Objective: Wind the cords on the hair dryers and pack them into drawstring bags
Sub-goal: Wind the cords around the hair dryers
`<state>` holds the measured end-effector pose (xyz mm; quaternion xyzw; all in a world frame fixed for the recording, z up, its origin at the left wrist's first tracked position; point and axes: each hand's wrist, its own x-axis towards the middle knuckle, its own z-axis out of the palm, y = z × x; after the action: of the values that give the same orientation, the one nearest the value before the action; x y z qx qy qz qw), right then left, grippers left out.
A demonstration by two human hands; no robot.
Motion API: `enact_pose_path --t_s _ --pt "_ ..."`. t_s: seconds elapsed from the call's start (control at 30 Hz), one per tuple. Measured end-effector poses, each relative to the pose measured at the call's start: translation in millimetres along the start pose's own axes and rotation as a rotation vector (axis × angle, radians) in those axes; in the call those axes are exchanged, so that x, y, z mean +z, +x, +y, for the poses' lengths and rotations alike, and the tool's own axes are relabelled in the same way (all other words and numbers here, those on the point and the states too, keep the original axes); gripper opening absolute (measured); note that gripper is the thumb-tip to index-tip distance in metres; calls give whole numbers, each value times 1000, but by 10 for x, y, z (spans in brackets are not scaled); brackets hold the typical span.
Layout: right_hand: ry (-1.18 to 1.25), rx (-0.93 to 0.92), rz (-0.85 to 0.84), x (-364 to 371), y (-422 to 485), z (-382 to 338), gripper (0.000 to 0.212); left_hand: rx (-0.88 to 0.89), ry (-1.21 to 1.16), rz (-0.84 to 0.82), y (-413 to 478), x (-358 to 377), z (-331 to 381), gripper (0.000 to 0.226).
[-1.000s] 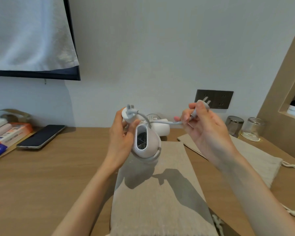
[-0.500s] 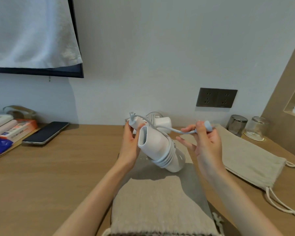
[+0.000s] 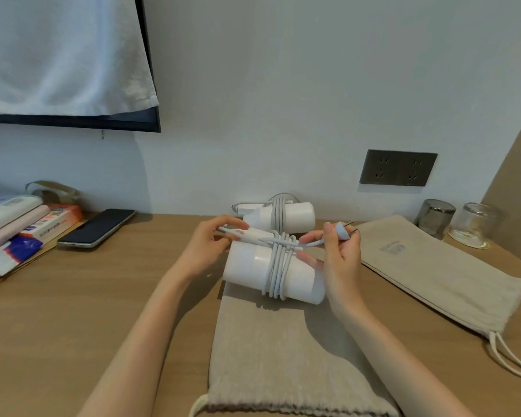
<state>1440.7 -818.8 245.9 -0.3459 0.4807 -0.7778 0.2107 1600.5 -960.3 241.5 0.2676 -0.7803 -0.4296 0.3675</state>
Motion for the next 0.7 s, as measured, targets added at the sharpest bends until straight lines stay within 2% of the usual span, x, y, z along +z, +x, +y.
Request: enact_pose_path --t_s 0.17,0.27,0.4,0.43,0.5,0.57,0.7 --pt "-13 4 14 10 34 39 8 -74 105 -56 40 21 7 36" --pt "-4 21 12 3 36 31 7 -38 200 -33 46 37 84 48" --pt "19 41 1 -18 36 23 8 51 27 2 7 45 283 46" --pt "24 41 3 -31 39 32 8 53 78 -23 -1 83 304 47" --pt "18 30 10 -50 46 57 10 84 427 -77 -28 221 264 52" --pt "-55 2 16 -91 56 96 10 167 744 -118 -69 395 185 67" --pt "-330 26 73 -319 125 100 19 202 853 -141 -123 610 151 72"
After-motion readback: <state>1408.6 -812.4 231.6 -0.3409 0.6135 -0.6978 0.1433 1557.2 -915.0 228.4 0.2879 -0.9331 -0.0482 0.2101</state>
